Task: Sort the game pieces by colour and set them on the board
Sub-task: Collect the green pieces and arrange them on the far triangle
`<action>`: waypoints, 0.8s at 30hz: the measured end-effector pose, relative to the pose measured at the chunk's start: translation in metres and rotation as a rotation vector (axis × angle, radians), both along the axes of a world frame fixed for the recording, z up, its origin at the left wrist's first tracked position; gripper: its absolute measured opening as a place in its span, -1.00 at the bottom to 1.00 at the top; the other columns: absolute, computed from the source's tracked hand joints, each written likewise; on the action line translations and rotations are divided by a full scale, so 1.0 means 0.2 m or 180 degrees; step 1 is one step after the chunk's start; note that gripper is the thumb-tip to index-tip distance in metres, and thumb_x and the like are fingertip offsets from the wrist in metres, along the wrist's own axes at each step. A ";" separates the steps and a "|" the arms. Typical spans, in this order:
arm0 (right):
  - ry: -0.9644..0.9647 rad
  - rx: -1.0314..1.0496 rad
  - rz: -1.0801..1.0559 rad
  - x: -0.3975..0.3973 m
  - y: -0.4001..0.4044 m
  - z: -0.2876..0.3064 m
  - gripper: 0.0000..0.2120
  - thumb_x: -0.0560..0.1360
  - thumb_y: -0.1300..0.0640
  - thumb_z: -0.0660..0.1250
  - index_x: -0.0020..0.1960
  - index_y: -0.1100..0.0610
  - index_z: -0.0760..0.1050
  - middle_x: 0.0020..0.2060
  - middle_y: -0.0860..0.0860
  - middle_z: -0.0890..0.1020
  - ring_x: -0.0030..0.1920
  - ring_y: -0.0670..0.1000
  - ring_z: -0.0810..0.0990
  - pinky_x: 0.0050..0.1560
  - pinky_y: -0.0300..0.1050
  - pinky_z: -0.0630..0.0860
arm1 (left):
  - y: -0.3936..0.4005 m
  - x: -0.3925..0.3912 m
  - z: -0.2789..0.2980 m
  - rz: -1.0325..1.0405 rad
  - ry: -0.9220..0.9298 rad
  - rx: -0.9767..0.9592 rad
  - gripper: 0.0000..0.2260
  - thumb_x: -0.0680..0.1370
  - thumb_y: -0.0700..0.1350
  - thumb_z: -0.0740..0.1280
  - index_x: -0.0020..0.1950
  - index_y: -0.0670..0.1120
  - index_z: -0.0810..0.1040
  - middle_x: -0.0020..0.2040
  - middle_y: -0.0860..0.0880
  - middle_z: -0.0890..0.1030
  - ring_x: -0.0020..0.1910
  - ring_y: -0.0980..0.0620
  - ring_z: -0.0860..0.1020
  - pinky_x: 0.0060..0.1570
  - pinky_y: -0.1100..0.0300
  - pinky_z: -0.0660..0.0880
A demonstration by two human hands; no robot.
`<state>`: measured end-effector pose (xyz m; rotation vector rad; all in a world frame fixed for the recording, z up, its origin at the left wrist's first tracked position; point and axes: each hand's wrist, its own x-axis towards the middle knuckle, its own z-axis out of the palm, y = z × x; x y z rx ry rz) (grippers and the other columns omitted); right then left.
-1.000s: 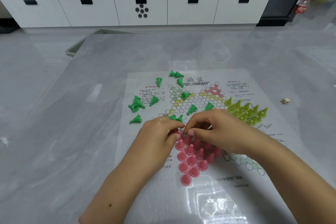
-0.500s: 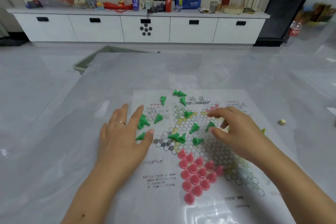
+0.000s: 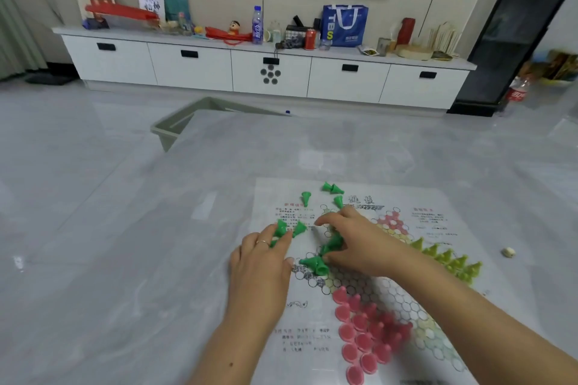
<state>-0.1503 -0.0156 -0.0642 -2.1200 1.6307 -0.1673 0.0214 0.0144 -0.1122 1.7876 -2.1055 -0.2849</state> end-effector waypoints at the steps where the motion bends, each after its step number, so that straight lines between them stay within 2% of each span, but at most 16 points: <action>1: -0.0013 -0.0010 0.0061 0.02 -0.02 0.00 -0.50 0.41 0.07 0.38 0.30 -0.04 0.30 0.09 -0.05 0.29 0.01 -0.05 0.38 0.06 -0.22 0.37 | 0.00 0.00 0.00 0.0028 0.0037 -0.0053 -0.58 0.60 0.02 0.06 0.46 0.18 0.12 0.50 0.12 0.13 0.38 0.03 0.14 0.28 0.17 0.12; 4: -0.0025 -0.0122 0.0218 0.09 -0.06 -0.02 -0.56 0.42 0.11 0.36 0.27 -0.02 0.34 0.10 0.00 0.33 -0.02 -0.04 0.39 0.08 -0.15 0.42 | 0.00 -0.02 0.00 0.0063 0.0314 -0.0060 -0.62 0.59 -0.05 0.12 0.41 0.12 0.27 0.45 0.07 0.24 0.28 0.00 0.26 0.25 0.19 0.21; 7: -0.0017 -0.0245 0.0290 0.17 -0.09 -0.04 -0.47 0.43 0.07 0.35 0.35 -0.05 0.25 0.18 0.06 0.34 -0.05 -0.03 0.40 -0.02 -0.17 0.37 | -0.01 -0.01 0.01 0.0107 0.0710 -0.0045 -0.65 0.54 -0.15 0.21 0.33 0.02 0.41 0.34 -0.03 0.37 0.22 -0.03 0.35 0.22 0.20 0.27; 9: 0.0073 -0.0270 0.0395 0.22 -0.11 -0.04 -0.49 0.45 0.06 0.33 0.36 -0.05 0.25 0.17 0.08 0.34 -0.07 0.02 0.43 -0.07 -0.15 0.37 | -0.01 -0.01 0.01 0.0140 0.0841 -0.0088 -0.68 0.52 -0.18 0.24 0.27 -0.05 0.47 0.26 -0.07 0.44 0.16 -0.06 0.40 0.16 0.18 0.31; 13: 0.0133 -0.0285 0.0585 0.28 -0.14 -0.03 -0.71 0.47 0.09 0.30 0.18 0.04 0.39 -0.01 0.02 0.34 -0.05 0.09 0.47 -0.08 -0.09 0.40 | -0.01 0.00 0.03 0.0388 0.1163 -0.0131 -0.76 0.49 -0.20 0.26 0.15 -0.08 0.51 0.08 -0.06 0.48 -0.01 -0.05 0.46 -0.03 0.14 0.39; 15: 0.0060 -0.0292 0.0601 0.28 -0.14 -0.04 -0.75 0.47 0.11 0.29 0.13 0.07 0.41 -0.06 -0.01 0.32 -0.02 0.09 0.47 -0.04 -0.08 0.41 | -0.01 0.01 0.04 0.0588 0.1533 -0.0096 -0.81 0.49 -0.20 0.27 0.09 -0.05 0.49 0.03 -0.01 0.49 -0.06 0.00 0.47 -0.12 0.18 0.37; 17: -0.0085 -0.0337 0.0580 0.28 -0.13 -0.05 -0.78 0.47 0.13 0.30 0.10 0.09 0.42 -0.07 -0.02 0.35 -0.03 0.03 0.42 -0.01 -0.11 0.38 | -0.02 0.02 0.05 0.0751 0.1932 -0.0003 -0.84 0.49 -0.19 0.28 0.05 -0.01 0.46 0.00 0.03 0.52 -0.06 0.04 0.47 -0.12 0.21 0.34; 19: -0.0289 -0.0392 0.0535 0.28 -0.12 -0.05 -0.81 0.47 0.15 0.30 0.08 0.12 0.46 -0.07 -0.01 0.39 -0.05 -0.03 0.37 -0.01 -0.18 0.32 | -0.03 0.03 0.05 0.0867 0.2241 0.0132 -0.82 0.50 -0.19 0.28 0.08 -0.01 0.45 0.02 0.03 0.53 -0.02 0.03 0.49 -0.09 0.23 0.33; 21: -0.0484 -0.0411 0.0482 0.30 -0.11 -0.05 -0.83 0.47 0.19 0.28 0.06 0.16 0.48 -0.07 0.02 0.46 -0.05 -0.04 0.38 -0.05 -0.25 0.28 | -0.05 0.05 0.06 0.0951 0.2378 0.0281 -0.72 0.50 -0.19 0.28 0.20 -0.05 0.44 0.08 -0.03 0.53 0.05 -0.01 0.50 -0.04 0.20 0.37; 24: -0.0676 -0.0341 0.0434 0.36 -0.09 -0.06 -0.84 0.47 0.20 0.25 0.04 0.18 0.49 0.00 0.11 0.54 0.00 0.05 0.46 -0.02 -0.20 0.34 | -0.08 0.06 0.05 0.1054 0.2672 0.0502 -0.63 0.52 -0.20 0.24 0.33 -0.10 0.38 0.17 -0.10 0.51 0.13 -0.06 0.49 0.04 0.19 0.37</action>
